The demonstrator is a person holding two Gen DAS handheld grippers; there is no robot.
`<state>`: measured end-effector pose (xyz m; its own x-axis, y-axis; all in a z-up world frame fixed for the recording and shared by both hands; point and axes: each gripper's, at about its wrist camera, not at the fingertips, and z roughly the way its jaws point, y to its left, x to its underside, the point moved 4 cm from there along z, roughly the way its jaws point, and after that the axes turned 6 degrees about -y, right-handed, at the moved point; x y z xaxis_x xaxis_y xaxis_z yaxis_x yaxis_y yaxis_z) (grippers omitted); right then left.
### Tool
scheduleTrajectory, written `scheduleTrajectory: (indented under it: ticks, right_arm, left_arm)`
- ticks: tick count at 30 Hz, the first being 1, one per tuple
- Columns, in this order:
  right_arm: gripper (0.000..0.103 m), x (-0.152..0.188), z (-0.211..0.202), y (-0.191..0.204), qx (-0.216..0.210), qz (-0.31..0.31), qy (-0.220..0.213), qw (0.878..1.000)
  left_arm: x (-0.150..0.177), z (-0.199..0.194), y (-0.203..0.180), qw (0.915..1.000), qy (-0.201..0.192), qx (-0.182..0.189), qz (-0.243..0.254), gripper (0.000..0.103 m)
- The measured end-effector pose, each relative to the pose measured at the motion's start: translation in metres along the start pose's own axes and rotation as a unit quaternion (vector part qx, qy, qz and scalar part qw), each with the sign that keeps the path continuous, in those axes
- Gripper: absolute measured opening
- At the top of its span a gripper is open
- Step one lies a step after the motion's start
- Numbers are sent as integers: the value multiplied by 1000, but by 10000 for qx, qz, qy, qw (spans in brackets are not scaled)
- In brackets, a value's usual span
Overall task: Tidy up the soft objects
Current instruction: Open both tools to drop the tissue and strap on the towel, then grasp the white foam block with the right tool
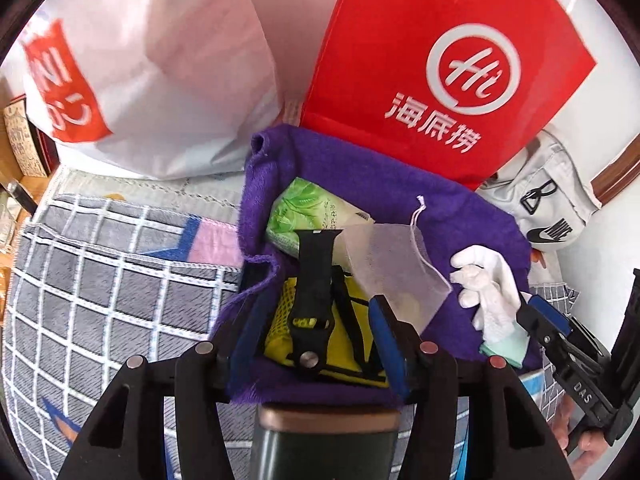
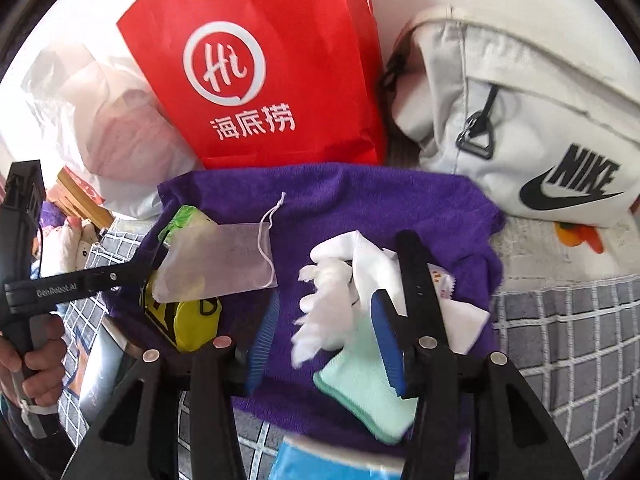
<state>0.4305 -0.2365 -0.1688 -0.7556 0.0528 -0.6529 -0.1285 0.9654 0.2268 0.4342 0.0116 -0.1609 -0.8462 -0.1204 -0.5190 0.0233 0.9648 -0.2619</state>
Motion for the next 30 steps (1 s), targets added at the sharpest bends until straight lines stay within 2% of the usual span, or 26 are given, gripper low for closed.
scheduleTrajectory:
  ticks: [7, 13, 16, 19, 21, 25, 30]
  right_arm:
    - [56, 23, -54, 27, -192, -360, -245, 9989]
    - [58, 78, -90, 64, -471, -911, -18, 9947]
    - [63, 107, -100, 83, -646, -1212, 143, 9904]
    - [68, 135, -105, 101, -694, -1641, 317, 9835]
    - [68, 149, -106, 110, -677, -1931, 429, 9779]
    - [74, 173, -105, 128, -641, -2584, 604, 9620]
    - [75, 189, -95, 140, -229, -3234, 724, 9432]
  left_arm:
    - [19, -39, 9, 9999, -170, 23, -13, 52]
    - [56, -66, 19, 9997, -178, 149, -55, 52]
    - [75, -76, 23, 9997, -163, 173, -54, 52]
    - [90, -83, 27, 9996, -148, 205, -109, 52]
    - [102, -91, 28, 9995, -163, 237, -91, 52]
    - [121, -105, 32, 9994, -231, 274, -37, 52]
    - [147, -117, 39, 9990, -281, 334, -16, 53]
